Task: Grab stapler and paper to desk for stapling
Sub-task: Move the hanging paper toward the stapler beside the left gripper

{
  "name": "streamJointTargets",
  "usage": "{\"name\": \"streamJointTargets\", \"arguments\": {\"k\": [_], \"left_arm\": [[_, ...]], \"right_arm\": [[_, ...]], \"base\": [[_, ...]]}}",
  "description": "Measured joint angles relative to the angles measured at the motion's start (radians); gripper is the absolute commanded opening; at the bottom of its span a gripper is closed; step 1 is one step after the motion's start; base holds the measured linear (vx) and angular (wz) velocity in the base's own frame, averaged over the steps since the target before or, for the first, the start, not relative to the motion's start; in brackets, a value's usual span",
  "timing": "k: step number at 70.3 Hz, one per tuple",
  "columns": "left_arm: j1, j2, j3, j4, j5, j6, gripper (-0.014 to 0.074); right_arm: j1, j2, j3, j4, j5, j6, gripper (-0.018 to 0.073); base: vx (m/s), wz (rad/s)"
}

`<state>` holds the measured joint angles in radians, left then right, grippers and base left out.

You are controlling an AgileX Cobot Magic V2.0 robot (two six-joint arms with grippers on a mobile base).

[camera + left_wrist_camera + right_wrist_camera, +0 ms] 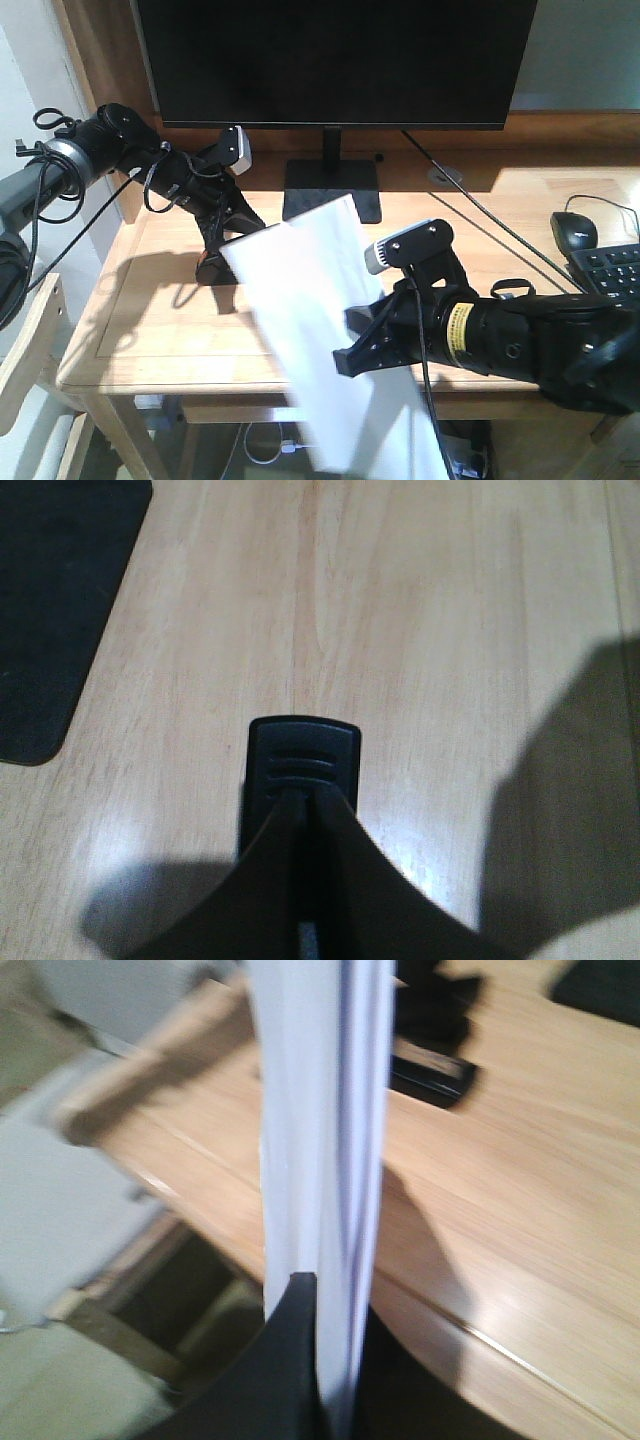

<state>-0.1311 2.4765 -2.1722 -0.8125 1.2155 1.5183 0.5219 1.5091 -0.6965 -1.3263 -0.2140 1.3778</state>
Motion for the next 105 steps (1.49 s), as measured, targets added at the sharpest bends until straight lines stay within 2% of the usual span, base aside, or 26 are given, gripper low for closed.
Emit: {"name": "streamJointTargets", "arguments": {"k": [8,22,36,50,67,84,97,105], "left_arm": [[0.000,0.000,0.000,0.000,0.000,0.000,-0.0006],[0.000,0.000,0.000,0.000,0.000,0.000,-0.0006],[0.000,0.000,0.000,0.000,0.000,0.000,-0.0006],[0.000,0.000,0.000,0.000,0.000,0.000,-0.0006],[0.000,0.000,0.000,0.000,0.000,0.000,-0.0006],[0.000,0.000,0.000,0.000,0.000,0.000,-0.0006],[0.000,0.000,0.000,0.000,0.000,0.000,-0.0006],[0.000,0.000,0.000,0.000,0.000,0.000,-0.0006]], "right_arm": [[0.000,0.063,-0.037,0.003,0.090,-0.011,-0.0006],[0.000,0.169,-0.154,0.021,0.111,-0.014,-0.0006],[0.000,0.237,-0.243,0.065,0.191,-0.014,-0.0006],[0.000,0.262,-0.261,0.073,0.261,-0.008,-0.0006],[0.000,0.267,-0.261,0.039,0.349,0.059,-0.0003],[0.000,0.267,-0.283,-0.058,0.360,0.203,-0.0003],[0.000,0.267,-0.298,-0.201,0.372,0.383,-0.0003],[0.000,0.267,-0.300,-0.318,0.387,0.531,-0.0003]], "base": [[0.00,0.00],[0.00,0.00],[0.00,0.00],[0.00,0.00],[0.00,0.00],[0.00,0.00],[0.00,0.00],[0.00,0.00]]}}
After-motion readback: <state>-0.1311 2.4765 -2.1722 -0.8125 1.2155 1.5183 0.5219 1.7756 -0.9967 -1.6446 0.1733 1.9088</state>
